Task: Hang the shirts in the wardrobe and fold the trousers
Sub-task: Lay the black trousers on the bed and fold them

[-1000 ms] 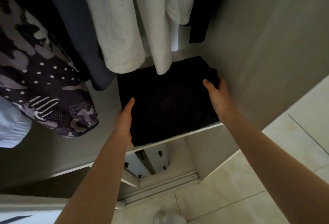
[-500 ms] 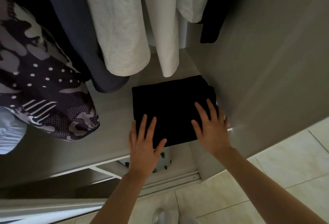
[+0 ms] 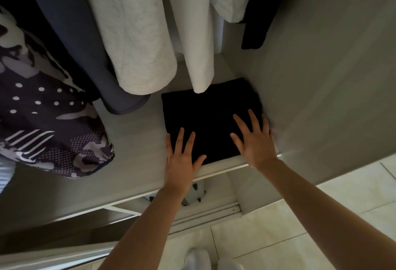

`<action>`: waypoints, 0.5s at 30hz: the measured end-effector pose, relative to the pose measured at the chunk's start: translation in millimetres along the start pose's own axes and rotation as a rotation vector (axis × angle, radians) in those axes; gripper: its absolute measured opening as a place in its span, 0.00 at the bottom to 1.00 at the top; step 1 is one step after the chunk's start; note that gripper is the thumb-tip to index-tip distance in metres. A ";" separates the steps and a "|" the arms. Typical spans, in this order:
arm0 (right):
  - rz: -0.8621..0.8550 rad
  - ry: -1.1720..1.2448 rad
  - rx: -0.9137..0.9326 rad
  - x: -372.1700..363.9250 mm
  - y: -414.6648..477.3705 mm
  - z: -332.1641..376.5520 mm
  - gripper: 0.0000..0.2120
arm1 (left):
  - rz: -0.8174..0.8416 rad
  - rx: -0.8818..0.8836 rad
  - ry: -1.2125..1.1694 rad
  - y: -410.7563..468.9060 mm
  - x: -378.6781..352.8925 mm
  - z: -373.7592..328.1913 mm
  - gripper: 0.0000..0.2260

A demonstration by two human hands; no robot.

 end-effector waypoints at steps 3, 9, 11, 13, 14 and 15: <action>-0.021 -0.003 -0.005 -2.7 -4.6 -0.4 0.29 | 0.006 0.016 -0.012 -5.9 -2.3 -0.5 0.31; -0.015 0.004 -0.004 -4.3 -14.9 -3.9 0.30 | 0.019 0.008 -0.039 -18.9 0.3 -2.3 0.31; -0.024 0.000 0.004 -3.5 -15.0 -3.5 0.30 | 0.037 0.017 -0.044 -18.9 3.5 -2.9 0.31; -0.027 0.004 0.008 -1.5 -14.8 -1.8 0.30 | 0.067 0.039 -0.031 -18.6 6.2 -2.9 0.32; -0.029 0.002 0.004 -1.0 -15.1 -0.9 0.30 | 0.080 0.047 -0.020 -18.4 7.8 -3.5 0.32; -0.033 -0.001 -0.002 -0.2 -15.7 0.6 0.30 | 0.085 0.049 -0.007 -18.2 9.8 -4.5 0.32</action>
Point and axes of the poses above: each hand's wrist, its own y-axis towards the middle knuckle, its own x-axis out of the back of the hand, z = x × y, the point moved 1 cm from there along y, towards the middle knuckle, and after that the axes turned 1 degree about -z, right-handed, at the moved point
